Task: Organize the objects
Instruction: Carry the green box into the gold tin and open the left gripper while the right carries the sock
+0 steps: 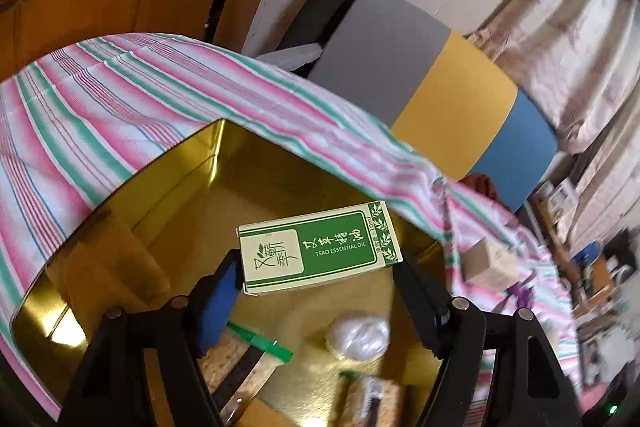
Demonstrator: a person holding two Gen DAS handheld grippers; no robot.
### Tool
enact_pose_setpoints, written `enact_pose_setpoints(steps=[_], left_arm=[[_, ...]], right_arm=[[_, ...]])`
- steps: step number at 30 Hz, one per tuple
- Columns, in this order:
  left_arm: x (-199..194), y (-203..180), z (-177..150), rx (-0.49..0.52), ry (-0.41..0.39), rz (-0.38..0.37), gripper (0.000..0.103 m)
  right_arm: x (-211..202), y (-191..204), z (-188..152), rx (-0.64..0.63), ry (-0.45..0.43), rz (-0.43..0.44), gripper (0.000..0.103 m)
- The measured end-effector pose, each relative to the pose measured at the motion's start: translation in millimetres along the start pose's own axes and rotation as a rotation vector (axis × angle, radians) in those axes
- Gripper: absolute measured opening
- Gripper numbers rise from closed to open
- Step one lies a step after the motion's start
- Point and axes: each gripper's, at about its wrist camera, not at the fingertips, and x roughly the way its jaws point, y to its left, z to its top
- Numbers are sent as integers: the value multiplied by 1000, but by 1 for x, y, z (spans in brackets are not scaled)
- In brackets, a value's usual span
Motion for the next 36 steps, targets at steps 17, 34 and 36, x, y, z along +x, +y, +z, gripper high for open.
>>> enact_pose_setpoints(steps=[17,34,36], left_arm=[[-9,31,36,-201,16,-350,77],[-34,38,21,14,-85,-258,98],[-34,33,10,76,-57,-291,103]], right_arm=[[-35,97,-2,6,-25,258,55],[-32,125,-9,62,43,374,55],[-30,125,-9,67,47,384,55]])
